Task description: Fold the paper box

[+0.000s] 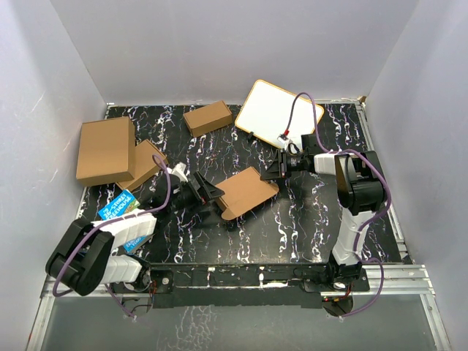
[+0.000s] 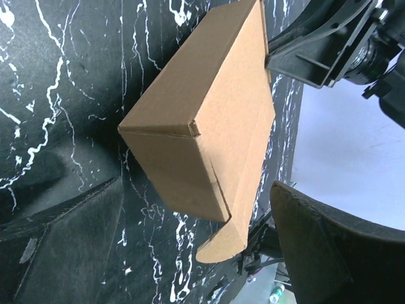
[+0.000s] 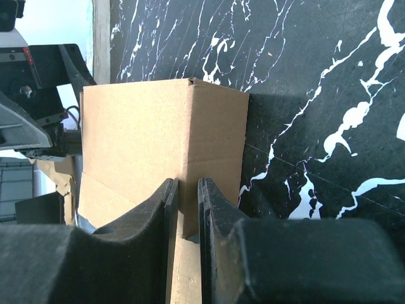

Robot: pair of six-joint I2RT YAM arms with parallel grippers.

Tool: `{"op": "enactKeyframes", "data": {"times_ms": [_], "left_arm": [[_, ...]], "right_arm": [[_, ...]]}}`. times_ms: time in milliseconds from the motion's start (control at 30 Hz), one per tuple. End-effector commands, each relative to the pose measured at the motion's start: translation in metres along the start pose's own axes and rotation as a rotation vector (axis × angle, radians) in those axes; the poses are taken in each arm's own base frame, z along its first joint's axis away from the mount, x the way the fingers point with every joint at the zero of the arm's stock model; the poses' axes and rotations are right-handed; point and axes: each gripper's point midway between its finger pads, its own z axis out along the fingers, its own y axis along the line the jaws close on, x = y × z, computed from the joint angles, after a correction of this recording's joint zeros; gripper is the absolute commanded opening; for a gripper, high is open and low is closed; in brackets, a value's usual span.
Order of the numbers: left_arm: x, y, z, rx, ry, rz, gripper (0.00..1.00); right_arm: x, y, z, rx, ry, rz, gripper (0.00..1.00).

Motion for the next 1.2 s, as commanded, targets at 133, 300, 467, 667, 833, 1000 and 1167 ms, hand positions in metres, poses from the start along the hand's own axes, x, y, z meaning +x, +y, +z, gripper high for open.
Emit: {"op": "enactKeyframes", "data": {"times_ms": [133,300,467,667,833,1000,1167], "left_arm": [[-0.01,-0.009,0.007,0.066,-0.074,-0.052,0.97],[-0.011,-0.004,0.011,0.047,-0.103,-0.064,0.97],[-0.011,-0.006,0.017,0.041,-0.145,-0.069,0.97],[-0.008,0.003,0.026,0.007,-0.197,-0.099,0.93],[-0.02,-0.004,0.031,0.019,-0.278,-0.097,0.88],[-0.025,-0.016,0.04,0.066,-0.305,-0.114,0.77],[-0.023,-0.02,0.044,0.084,-0.294,-0.131,0.62]], "right_arm": [[0.015,-0.031,0.002,0.082,0.005,0.044,0.2],[0.016,-0.033,0.002,0.088,0.008,0.049,0.2],[0.018,-0.036,0.002,0.095,0.011,0.054,0.2],[0.018,-0.038,0.002,0.102,0.012,0.053,0.2],[0.02,-0.038,0.003,0.097,0.016,0.059,0.2],[0.019,-0.038,0.002,0.099,0.016,0.056,0.2],[0.018,-0.036,0.002,0.092,0.015,0.05,0.22]]}}
